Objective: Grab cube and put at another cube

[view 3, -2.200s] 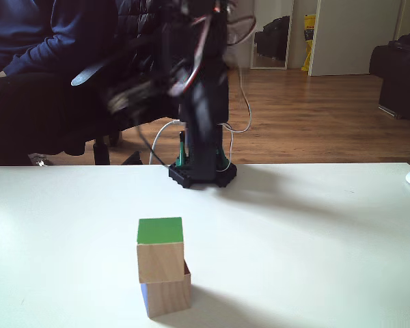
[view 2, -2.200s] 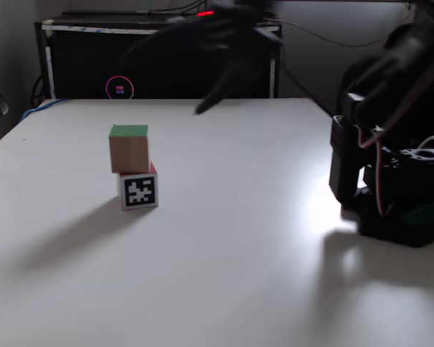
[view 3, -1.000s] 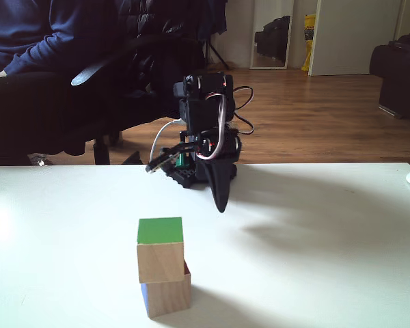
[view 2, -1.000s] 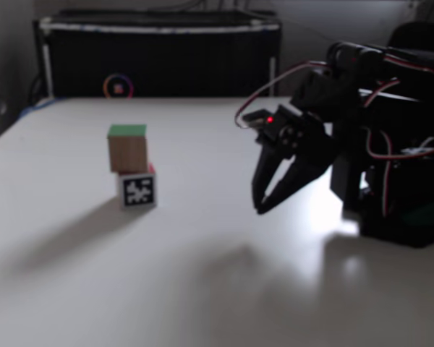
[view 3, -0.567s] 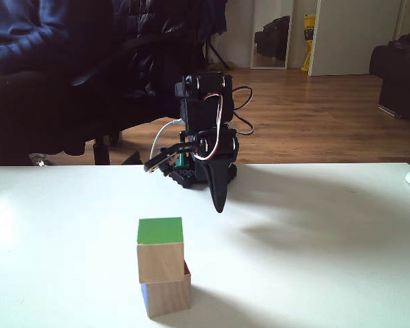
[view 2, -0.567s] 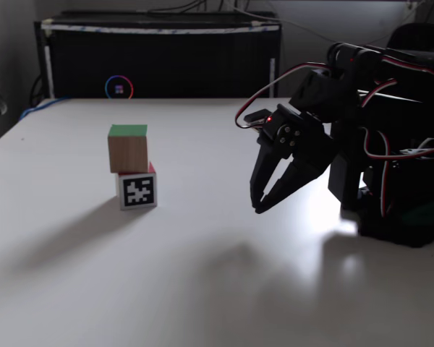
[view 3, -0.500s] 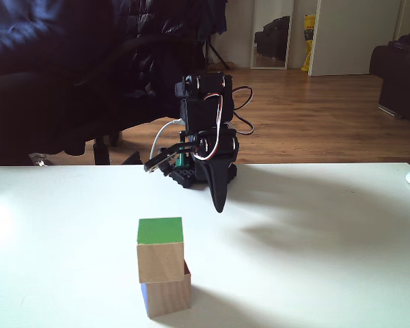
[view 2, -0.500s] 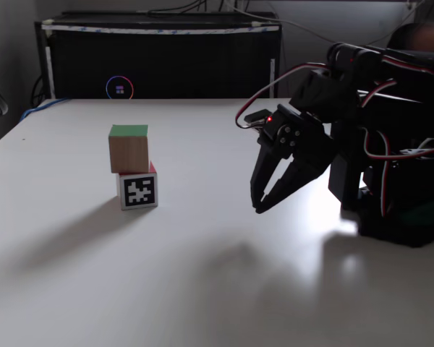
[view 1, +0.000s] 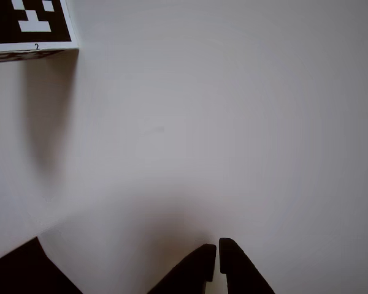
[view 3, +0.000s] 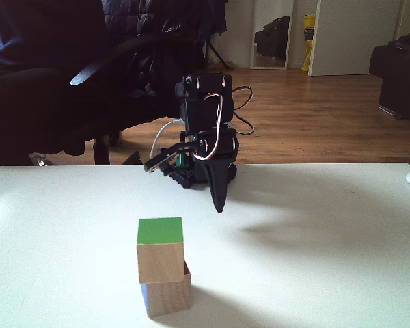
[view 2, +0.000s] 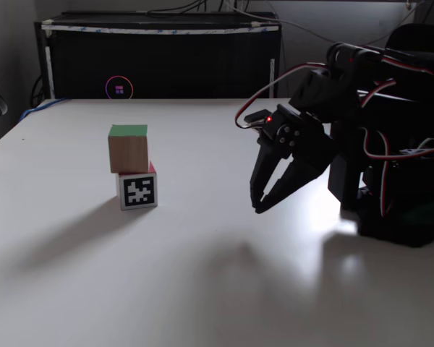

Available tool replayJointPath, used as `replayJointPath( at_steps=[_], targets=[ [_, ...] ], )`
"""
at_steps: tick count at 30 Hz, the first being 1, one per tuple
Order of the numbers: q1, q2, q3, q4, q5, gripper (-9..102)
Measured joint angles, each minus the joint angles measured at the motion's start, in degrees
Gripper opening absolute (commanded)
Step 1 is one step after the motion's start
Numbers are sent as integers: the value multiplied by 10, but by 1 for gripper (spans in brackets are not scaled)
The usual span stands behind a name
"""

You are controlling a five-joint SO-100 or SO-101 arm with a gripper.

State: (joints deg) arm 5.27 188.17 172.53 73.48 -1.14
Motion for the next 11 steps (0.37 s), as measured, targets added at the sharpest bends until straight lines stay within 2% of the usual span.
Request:
replayJointPath(
  at_steps=[11],
  targets=[
    [34,0,0,1,0,0]
  ],
)
